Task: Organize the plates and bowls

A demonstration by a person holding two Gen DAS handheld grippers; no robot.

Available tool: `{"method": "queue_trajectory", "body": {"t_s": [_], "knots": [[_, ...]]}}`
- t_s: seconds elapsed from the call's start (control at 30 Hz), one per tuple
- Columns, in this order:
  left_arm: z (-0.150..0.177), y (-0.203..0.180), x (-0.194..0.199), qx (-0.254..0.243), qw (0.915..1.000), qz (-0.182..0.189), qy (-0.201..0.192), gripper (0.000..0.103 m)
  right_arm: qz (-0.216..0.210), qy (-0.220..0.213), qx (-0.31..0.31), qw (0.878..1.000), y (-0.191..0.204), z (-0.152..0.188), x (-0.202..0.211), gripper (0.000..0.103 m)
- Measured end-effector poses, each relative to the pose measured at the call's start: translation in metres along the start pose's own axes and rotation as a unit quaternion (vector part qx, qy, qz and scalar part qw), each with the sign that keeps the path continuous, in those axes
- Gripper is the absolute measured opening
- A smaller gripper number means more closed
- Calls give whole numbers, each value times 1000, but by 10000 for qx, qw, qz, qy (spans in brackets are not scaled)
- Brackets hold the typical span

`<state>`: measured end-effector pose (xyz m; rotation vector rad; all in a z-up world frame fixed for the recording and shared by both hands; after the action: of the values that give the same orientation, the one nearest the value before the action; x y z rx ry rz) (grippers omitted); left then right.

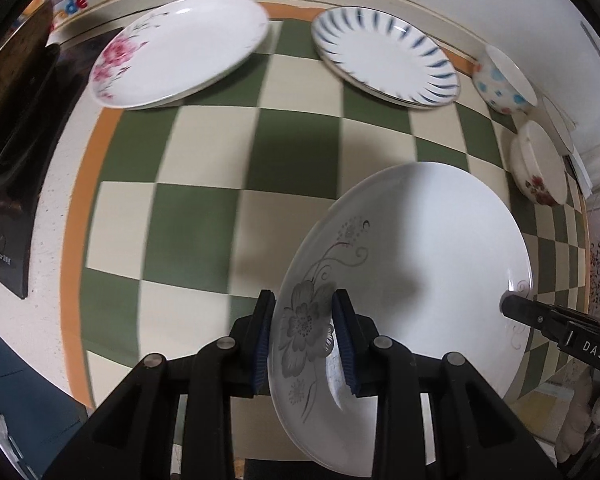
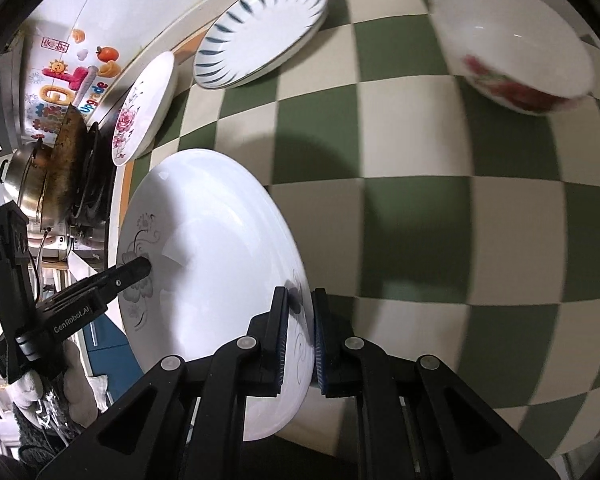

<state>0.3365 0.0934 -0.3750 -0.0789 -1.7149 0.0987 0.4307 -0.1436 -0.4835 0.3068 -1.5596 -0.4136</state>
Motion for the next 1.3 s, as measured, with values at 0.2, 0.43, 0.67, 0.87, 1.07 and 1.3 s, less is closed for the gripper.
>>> {"method": "queue_trajectory", "body": {"t_s": [0.2,0.43,0.67,0.87,1.07,1.3], "knots": [[-9,-27,-17,-76,9999,-51,66,27,-13,39,-131,9999,-28,6,2,14],[-19,-34,-34,-31,9998,-155,114,27,3,51,-177,9998,-35,2,-4,14],[-22,-29,-49,18,9996,-214,167,28,53,148,-197,9997,-37,-1,-16,14],[-24,-30,-56,42,9990,-421,152,28,23,169,-92,9998,-33,-2,-17,13],[-33,14,-2,827,9925,-874,-196,31,-84,478,-230,9986,-44,-7,2,16],[-83,93,55,1825,9725,-1076,-964,44,-481,-270,307,9980,17,-40,66,44]]}}
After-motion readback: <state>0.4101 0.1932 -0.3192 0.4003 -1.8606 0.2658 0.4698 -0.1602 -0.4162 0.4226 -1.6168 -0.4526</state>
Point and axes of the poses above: each gripper's, at about its wrist camera, not at the fingertips, and x roughly against the way its jaws point, y to its left, z to its underside, the point moved 4 cm from there along -x, roughly the way its jaws point, and after that the axes turned 1 degree about -z, right-handed, at the moved point
